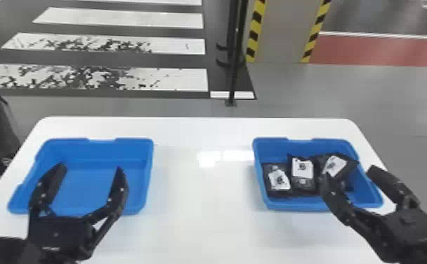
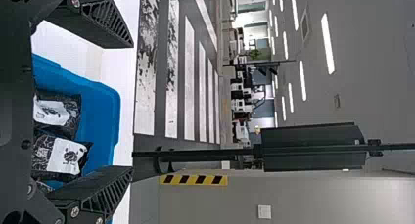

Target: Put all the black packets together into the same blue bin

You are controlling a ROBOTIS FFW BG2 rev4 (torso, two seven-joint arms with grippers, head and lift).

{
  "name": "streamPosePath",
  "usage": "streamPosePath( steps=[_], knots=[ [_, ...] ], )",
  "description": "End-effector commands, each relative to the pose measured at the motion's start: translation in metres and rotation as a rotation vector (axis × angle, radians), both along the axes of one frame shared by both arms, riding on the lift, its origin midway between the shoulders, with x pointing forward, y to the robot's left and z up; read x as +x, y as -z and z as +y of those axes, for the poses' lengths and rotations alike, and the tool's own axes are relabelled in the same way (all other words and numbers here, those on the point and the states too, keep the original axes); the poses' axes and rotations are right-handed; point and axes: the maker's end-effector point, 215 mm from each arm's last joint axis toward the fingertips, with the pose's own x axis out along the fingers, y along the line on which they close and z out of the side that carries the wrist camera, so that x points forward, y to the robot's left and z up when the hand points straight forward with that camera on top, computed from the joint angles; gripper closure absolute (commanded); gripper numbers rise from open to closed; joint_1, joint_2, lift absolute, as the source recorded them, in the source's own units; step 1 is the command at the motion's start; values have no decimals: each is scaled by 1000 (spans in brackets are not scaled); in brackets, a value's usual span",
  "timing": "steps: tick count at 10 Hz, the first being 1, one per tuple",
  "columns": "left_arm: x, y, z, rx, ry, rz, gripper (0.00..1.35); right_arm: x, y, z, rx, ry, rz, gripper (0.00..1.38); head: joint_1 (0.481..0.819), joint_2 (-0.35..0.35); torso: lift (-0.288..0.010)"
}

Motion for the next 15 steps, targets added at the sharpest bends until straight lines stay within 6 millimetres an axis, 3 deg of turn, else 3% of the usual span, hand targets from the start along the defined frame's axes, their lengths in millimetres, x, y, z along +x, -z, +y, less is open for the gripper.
streamPosePath(
  steps=[1,15],
  knots=[
    [0,-4,-1,-3,2,-9,133,1,-1,0,0,-1,-2,136,695,-73,-110],
    [-1,-11,-2,-28,5,-28,133,3,-12,6,-3,-10,-37,136,695,-68,-110]
  ],
)
